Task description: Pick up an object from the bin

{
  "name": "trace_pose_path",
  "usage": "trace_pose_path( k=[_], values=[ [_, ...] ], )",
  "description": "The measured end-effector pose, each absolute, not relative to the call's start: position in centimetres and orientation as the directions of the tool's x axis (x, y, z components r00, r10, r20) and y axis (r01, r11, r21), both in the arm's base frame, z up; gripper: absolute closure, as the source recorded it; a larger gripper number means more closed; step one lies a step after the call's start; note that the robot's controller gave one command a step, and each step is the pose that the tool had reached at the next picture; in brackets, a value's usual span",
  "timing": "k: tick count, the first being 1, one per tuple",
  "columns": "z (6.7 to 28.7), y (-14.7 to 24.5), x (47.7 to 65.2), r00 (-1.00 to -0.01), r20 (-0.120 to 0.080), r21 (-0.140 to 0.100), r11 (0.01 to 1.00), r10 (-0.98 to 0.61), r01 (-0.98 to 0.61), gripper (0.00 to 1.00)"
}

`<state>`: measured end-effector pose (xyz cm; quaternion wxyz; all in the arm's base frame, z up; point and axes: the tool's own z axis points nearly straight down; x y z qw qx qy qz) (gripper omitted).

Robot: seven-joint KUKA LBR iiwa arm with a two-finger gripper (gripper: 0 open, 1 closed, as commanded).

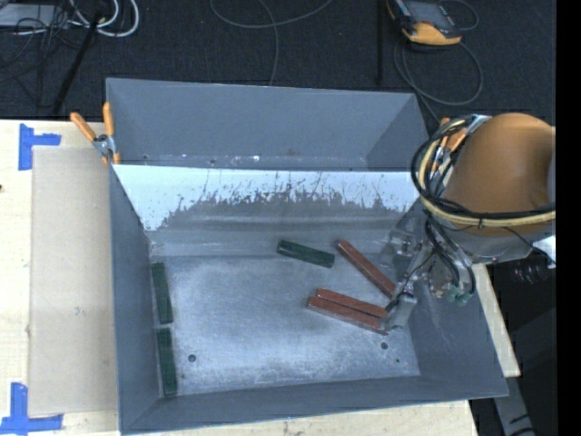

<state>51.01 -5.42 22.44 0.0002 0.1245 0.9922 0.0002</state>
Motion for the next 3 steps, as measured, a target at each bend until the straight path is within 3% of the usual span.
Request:
trace_pose_path(
  k=[1,2,3],
  values=[
    [9.4,-2.9,47.6,-0.988,0.011,0.000,0.988,0.153,0.153,0.00],
    [6.9,-5.5,51.1,-0.993,-0.001,0.000,0.993,0.114,0.114,0.00],
    [7.2,-5.5,51.3,-0.993,-0.008,0.000,0.993,0.116,0.116,1.00]
  ],
)
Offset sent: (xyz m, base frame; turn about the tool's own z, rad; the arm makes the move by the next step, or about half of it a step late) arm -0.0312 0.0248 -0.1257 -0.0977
